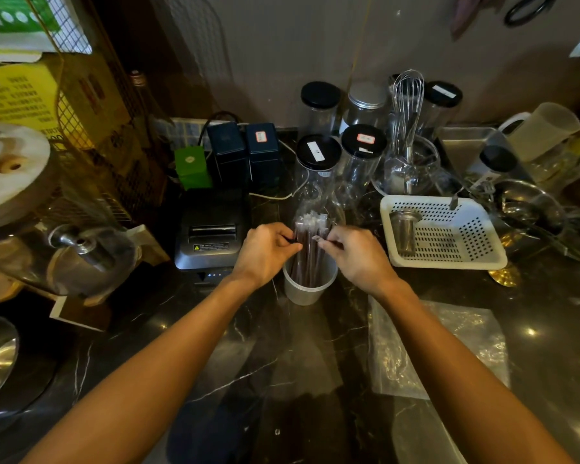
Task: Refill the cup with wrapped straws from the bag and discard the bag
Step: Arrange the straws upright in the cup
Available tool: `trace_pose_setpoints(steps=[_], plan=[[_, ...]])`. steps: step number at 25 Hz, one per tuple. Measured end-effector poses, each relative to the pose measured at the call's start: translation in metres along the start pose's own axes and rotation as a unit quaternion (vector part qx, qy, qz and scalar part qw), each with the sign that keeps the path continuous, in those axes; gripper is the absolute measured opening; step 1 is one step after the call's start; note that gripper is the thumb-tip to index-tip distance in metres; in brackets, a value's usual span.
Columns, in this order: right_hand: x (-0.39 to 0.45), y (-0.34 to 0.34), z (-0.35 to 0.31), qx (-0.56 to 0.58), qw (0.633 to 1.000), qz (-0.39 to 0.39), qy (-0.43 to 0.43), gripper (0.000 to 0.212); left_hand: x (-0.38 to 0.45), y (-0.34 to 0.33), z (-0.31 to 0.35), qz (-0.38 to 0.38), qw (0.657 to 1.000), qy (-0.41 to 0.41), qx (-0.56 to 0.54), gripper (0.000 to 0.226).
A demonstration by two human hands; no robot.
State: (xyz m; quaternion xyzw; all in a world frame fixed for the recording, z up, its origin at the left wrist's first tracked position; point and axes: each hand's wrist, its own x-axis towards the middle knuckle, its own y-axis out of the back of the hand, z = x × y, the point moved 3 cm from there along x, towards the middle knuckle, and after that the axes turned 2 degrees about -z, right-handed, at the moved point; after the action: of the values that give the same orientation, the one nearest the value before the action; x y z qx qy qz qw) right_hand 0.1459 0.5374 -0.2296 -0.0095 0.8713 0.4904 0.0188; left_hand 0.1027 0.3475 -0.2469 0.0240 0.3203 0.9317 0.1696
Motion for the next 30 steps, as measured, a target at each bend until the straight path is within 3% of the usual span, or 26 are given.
trace_pose_setpoints(steps=[8,19,30], plan=[[-0.010,-0.010,0.018,0.105,0.991,-0.011,-0.085,0.017,-0.001,-0.002,-0.015,-0.020,0.999,0.023,-0.014,0.045],[-0.025,-0.020,0.034,0.259,0.952,-0.065,-0.148,0.017,-0.012,-0.003,-0.023,-0.050,0.997,0.049,-0.043,0.021],[-0.005,-0.014,0.034,0.261,0.957,-0.003,-0.131,0.012,-0.002,-0.008,-0.024,-0.034,0.988,0.095,-0.115,0.021]])
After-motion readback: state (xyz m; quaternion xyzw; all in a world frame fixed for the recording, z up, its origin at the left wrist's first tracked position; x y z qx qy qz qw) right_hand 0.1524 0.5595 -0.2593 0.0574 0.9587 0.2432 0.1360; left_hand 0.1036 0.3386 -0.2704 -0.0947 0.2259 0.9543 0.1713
